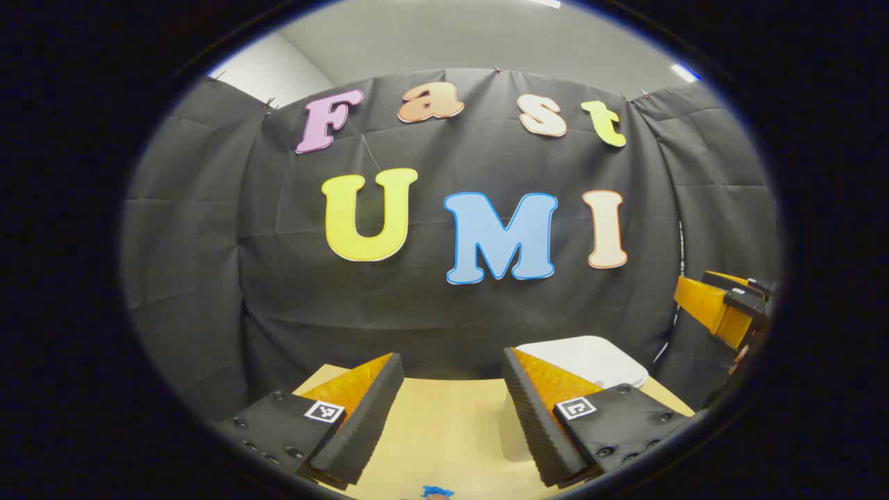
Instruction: Press the lid of the desktop garbage bin to open it, pick up the crumpled paper on the desktop and throw it into the bin, then pick up the pop can on the desktop and drop it into the bin, and finally close the garbage bin lid.
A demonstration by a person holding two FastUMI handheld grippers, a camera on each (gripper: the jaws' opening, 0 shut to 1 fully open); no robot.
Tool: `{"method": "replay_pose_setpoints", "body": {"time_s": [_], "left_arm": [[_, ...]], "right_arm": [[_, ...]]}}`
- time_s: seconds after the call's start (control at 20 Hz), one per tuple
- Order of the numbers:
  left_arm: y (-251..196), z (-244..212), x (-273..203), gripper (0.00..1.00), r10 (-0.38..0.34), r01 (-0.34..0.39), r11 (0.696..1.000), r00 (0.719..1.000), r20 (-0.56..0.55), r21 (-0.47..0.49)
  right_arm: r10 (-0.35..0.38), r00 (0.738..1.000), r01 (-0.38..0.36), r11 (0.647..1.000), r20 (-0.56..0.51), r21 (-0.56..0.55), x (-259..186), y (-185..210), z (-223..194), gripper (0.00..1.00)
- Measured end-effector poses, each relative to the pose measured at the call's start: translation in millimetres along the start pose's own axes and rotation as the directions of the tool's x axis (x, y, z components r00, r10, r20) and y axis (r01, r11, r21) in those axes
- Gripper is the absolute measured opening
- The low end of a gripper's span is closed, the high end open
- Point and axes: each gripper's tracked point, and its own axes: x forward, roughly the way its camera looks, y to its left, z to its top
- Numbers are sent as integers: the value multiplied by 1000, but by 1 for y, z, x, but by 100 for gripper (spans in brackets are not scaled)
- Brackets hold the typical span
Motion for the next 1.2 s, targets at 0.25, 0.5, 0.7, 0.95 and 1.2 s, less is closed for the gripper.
{"method": "replay_pose_setpoints", "body": {"time_s": [0.25,0.5,0.7,0.95,1.2], "left_arm": [[7,2,-3,100,21,-21,1000,1000,4,-3],[12,1,-7,100,40,-40,999,999,3,-5],[12,3,-6,100,45,-45,999,999,8,-1],[13,4,-5,100,50,-50,999,999,9,-1],[14,3,-6,100,51,-51,999,999,5,-11]], "right_arm": [[-25,999,25,1000,-30,-15,6,-2,-9,81],[-9,1000,9,1000,-29,-18,6,8,-9,98],[4,999,-4,1000,-39,-8,10,12,-9,97],[5,999,-5,1000,-50,-4,11,10,-10,97],[-1,996,-1,1000,-85,-16,10,10,-18,95]]}}
